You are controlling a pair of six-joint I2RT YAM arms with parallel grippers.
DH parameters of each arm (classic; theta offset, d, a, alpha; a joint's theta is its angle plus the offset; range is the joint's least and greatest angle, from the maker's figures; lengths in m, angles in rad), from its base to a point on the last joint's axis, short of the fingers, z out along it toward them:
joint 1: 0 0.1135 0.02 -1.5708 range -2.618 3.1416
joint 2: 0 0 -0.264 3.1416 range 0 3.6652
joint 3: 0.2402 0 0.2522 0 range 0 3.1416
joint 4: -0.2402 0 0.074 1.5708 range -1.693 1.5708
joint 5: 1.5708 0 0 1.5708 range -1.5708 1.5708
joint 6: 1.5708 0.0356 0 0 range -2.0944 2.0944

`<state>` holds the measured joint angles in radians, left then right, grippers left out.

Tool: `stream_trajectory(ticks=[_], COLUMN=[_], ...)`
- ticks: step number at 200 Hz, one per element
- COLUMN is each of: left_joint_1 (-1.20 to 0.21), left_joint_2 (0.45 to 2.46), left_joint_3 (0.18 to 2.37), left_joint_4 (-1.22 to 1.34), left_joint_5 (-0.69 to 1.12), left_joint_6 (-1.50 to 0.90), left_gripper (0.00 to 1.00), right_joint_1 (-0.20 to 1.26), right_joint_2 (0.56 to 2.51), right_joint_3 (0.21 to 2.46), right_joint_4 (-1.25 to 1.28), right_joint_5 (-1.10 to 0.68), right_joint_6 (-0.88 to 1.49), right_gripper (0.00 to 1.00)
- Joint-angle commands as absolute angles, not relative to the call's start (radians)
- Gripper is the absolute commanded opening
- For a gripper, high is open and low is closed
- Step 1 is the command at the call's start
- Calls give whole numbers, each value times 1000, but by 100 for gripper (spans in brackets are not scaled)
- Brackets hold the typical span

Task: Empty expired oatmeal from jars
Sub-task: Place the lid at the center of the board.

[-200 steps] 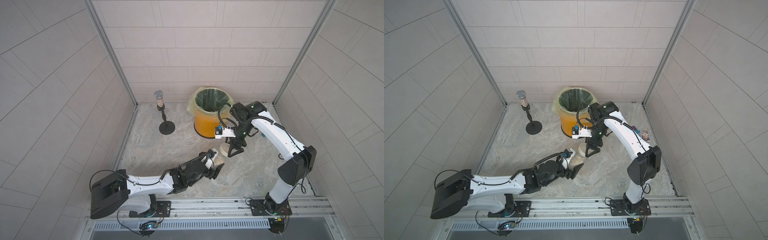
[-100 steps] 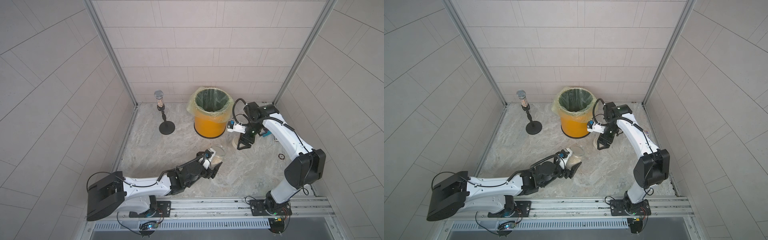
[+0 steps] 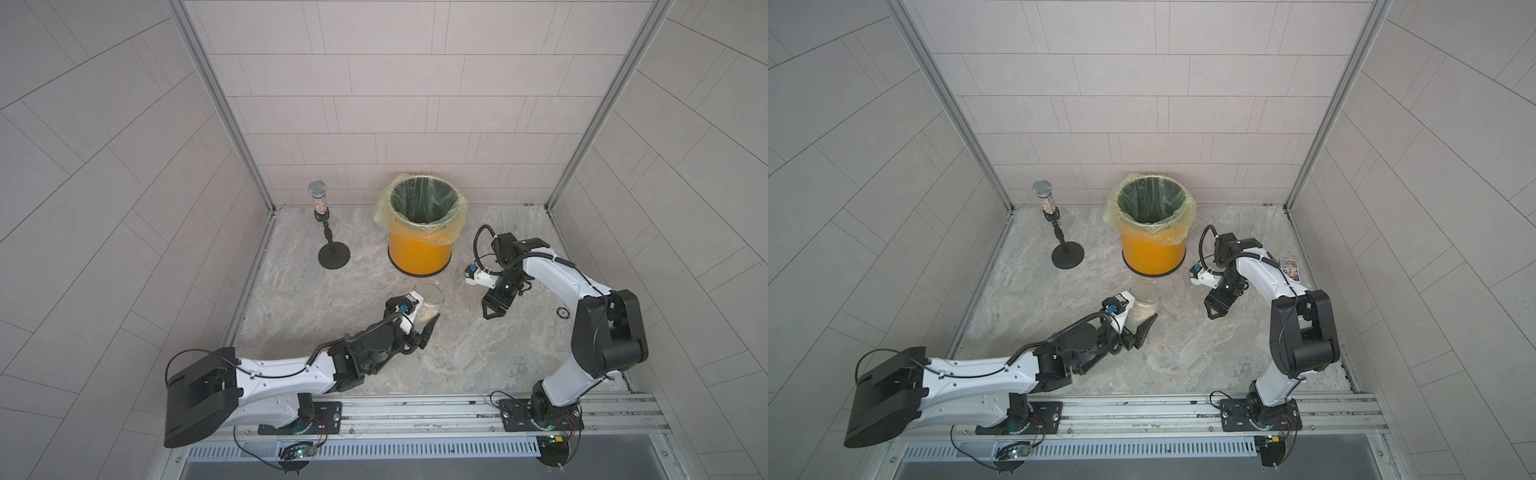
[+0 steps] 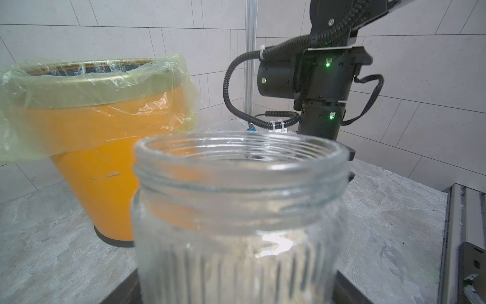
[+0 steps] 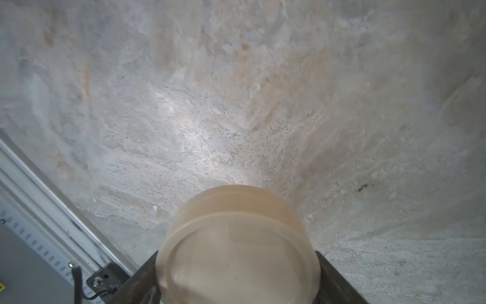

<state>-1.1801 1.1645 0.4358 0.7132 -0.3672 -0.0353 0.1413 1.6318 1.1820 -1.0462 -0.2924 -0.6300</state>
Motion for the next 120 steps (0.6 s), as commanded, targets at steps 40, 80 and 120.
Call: stream_trajectory(ticks=[40, 80, 120], left_joint_1=[-1177, -1175, -1174], left_joint_2=[1192, 1240, 1271], left_joint_3=[463, 462, 462], left_joint_4=[872, 916, 943], left_joint_5=[-400, -401, -405], left_joint_6=[-10, -15, -20], left_gripper=[0, 0, 0], right_joint_1=[79, 70, 61], right_joint_2=[1752, 1812, 1812], right_joint_3=[1157, 1157, 1159], right_joint_4=[-880, -856, -848], right_joint_5=[-210, -183, -188], right_joint_6=[-586, -572, -566], right_gripper=[46, 52, 63])
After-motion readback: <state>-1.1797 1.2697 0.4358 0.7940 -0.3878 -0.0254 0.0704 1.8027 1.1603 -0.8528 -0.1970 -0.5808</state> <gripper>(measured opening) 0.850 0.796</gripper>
